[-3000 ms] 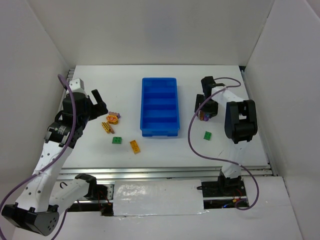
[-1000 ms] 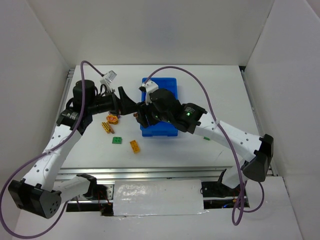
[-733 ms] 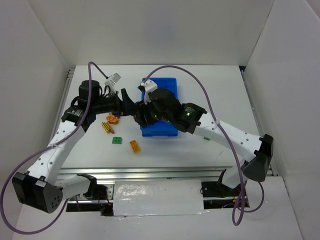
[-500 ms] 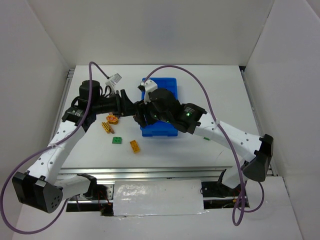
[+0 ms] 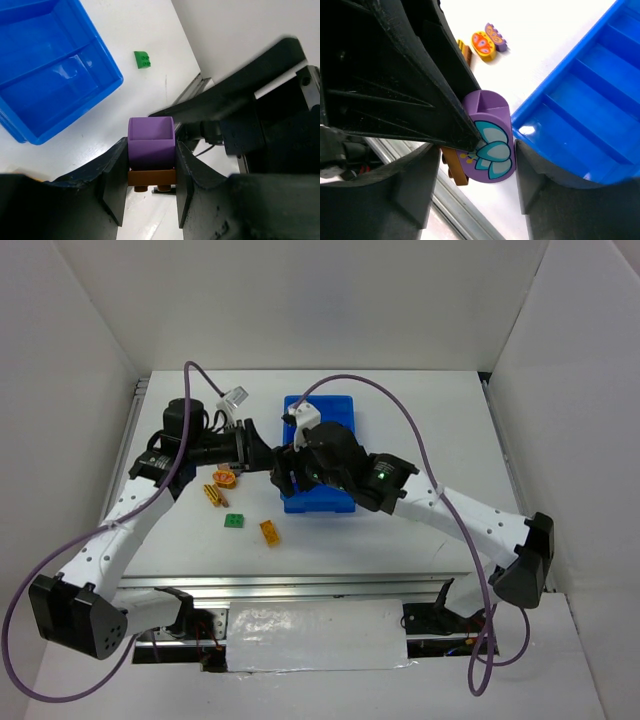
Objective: Sort the legos into containers by color
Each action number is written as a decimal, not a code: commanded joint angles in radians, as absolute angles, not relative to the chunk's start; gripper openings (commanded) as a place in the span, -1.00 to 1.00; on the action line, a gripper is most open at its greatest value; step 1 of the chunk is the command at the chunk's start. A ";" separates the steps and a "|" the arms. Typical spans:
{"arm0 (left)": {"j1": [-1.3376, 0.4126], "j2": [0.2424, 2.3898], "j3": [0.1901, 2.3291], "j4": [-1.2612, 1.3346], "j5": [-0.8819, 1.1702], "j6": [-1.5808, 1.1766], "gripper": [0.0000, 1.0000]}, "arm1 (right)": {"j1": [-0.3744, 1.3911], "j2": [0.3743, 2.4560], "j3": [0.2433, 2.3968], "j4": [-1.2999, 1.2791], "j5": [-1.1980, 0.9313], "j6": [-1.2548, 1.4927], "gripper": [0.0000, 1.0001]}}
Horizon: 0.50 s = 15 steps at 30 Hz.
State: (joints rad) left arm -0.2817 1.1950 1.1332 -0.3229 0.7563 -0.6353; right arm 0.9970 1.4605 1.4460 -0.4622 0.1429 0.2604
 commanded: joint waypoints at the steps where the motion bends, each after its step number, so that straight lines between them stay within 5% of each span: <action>1: -0.299 1.183 1.140 -0.279 0.871 -0.635 -1.00 | 0.999 1.367 1.373 -0.247 0.062 0.255 0.49; 3: -0.299 1.178 1.152 -0.294 0.868 -0.608 -1.00 | 0.985 1.327 1.342 -0.216 -0.044 0.238 0.99; 15: -0.299 1.146 1.155 -0.295 0.962 -0.470 -1.00 | 0.632 1.077 1.155 -0.204 -0.739 0.322 0.99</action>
